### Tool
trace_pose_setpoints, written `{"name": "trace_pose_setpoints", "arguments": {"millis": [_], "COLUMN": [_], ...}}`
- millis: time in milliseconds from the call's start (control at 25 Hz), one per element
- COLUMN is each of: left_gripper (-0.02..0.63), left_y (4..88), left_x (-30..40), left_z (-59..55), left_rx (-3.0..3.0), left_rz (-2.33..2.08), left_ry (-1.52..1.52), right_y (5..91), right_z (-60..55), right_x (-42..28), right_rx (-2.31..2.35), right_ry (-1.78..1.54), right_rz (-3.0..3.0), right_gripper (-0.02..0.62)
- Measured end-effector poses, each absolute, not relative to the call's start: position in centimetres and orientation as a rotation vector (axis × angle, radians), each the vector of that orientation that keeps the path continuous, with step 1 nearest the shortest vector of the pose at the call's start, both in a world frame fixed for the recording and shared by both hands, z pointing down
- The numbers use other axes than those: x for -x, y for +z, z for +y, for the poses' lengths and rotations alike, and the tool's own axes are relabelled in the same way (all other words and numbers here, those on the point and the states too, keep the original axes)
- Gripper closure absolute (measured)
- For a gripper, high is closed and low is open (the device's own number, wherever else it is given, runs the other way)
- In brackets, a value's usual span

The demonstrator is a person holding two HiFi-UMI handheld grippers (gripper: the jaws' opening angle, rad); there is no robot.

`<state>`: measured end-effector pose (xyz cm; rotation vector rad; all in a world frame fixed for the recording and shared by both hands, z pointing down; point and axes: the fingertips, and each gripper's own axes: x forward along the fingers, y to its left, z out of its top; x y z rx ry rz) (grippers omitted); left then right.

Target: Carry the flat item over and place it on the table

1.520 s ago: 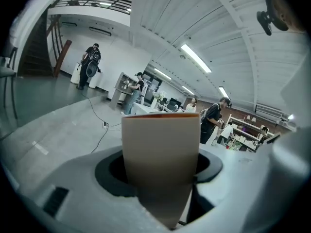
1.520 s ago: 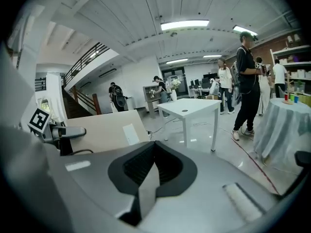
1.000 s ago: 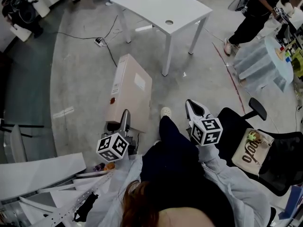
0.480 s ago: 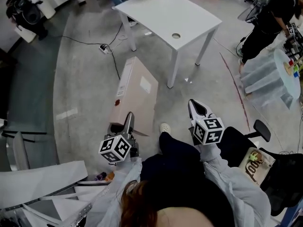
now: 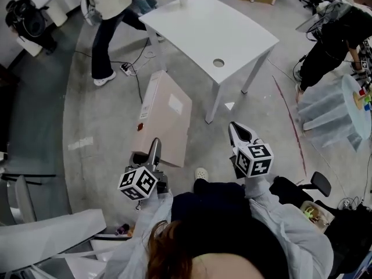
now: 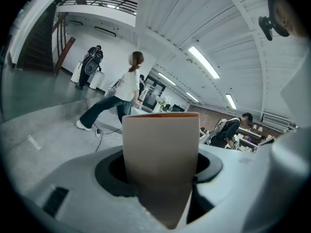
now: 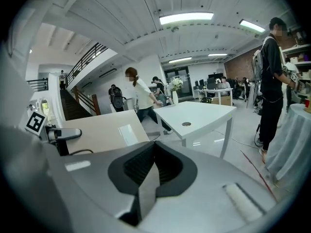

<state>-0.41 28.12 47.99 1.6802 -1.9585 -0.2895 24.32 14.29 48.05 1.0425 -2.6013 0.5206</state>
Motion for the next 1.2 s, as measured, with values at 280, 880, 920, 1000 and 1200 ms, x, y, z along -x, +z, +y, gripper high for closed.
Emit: {"name": "trace_pose_setpoints", "arguments": {"millis": [280,880,920,1000,1200], "left_gripper": [0.327,0.327,0.327,0.327,0.327], "left_y": [48.4,48.9,48.8,48.6,47.1], "left_x": [0.5,2.5,3.0,4.3,8.0], "left_z": [26.9,21.5,20.6,18.5,13.1], "left_rx": [-1.65,-1.602,-1.598,-1.588,-1.602], "left_rz": [-1.975,-1.964,-1.959,-1.947,-1.926], "left_ry": [-0.307,-0.328,-0.336,-0.358,-0.392], "right_y": [48.7,49.0,49.0,48.8,47.4], "right_z": [12.2,7.0,6.2,4.3,-1.1], "right_x": [-23.9,-20.3,-19.8,-18.7,-15.8], "right_rx": [-1.022,-0.945,-0.945,-0.949,-0.992], "right_ry": [0.529,0.553,0.557,0.56,0.559], "right_rz": [-2.593,-2.602,-2.599,-2.596,-2.597], "right_gripper": [0.586,0.586,0.586,0.586,0.586]}}
